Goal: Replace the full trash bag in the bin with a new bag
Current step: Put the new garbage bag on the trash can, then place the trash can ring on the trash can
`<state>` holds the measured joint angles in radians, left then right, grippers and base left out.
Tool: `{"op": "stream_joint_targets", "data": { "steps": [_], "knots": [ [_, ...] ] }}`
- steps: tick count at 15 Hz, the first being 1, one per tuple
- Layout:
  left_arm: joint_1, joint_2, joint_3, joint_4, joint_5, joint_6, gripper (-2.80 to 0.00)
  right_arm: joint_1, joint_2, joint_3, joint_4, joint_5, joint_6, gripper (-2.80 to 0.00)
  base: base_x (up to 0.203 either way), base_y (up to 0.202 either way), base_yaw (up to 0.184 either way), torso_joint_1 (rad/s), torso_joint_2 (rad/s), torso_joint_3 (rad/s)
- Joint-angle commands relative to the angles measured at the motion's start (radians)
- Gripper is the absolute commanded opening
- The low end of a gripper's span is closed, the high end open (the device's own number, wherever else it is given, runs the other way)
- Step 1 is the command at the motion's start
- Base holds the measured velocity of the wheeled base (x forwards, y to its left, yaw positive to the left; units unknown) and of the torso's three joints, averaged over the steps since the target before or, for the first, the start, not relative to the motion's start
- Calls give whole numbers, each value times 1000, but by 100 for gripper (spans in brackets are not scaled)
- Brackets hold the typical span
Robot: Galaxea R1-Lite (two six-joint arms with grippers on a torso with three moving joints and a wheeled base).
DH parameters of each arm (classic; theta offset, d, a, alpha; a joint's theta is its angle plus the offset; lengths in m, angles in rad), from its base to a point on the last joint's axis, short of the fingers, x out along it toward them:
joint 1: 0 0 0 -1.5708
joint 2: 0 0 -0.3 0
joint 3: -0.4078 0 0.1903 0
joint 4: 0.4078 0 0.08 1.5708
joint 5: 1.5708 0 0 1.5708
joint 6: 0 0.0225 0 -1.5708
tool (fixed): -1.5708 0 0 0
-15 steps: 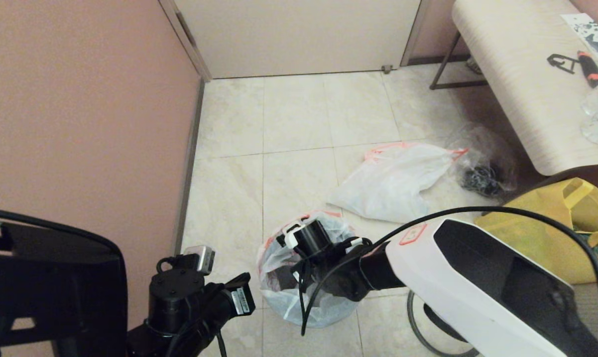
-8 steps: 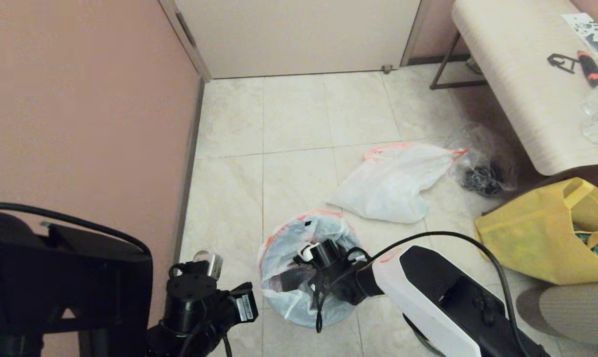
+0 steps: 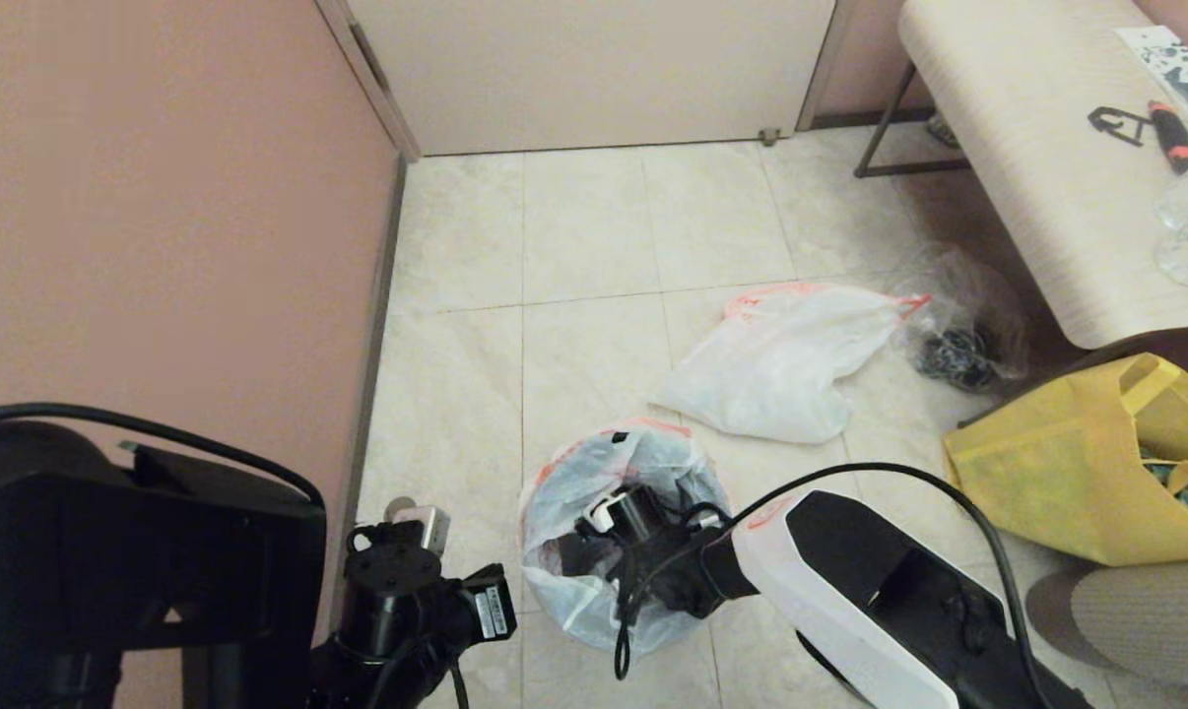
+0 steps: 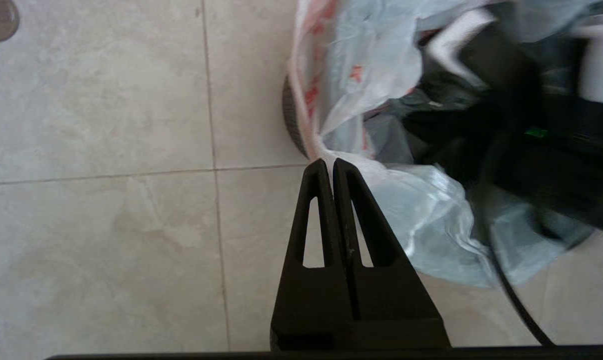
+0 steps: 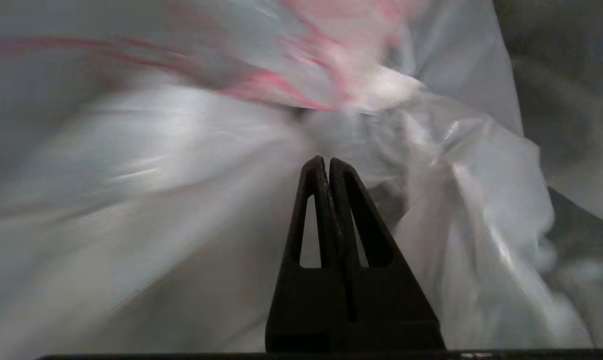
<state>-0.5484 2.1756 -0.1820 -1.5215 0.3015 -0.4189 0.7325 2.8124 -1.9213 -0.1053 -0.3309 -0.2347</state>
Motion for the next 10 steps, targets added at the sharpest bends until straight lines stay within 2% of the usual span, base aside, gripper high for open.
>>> {"op": "stream_joint_targets", "data": {
  "steps": [1,4,6,8,10],
  "knots": [
    [11,12,-2,-9,2,-3,-280,26,-134,81,-2,-1,23,-280,0,0,0,0,0,0],
    [16,12,-2,-9,2,-1,-280,59,-399,298,-6,23,113,-280,0,0,0,0,0,0],
    [19,29,-5,-9,2,-1,-280,54,-592,465,-15,37,189,-280,0,0,0,0,0,0],
    [58,55,-38,-9,0,-2,-280,-17,-744,691,-22,45,245,-280,0,0,0,0,0,0],
    [98,82,-78,-9,-59,0,-280,-196,-822,877,-53,57,274,-280,0,0,0,0,0,0]
  ]
}}
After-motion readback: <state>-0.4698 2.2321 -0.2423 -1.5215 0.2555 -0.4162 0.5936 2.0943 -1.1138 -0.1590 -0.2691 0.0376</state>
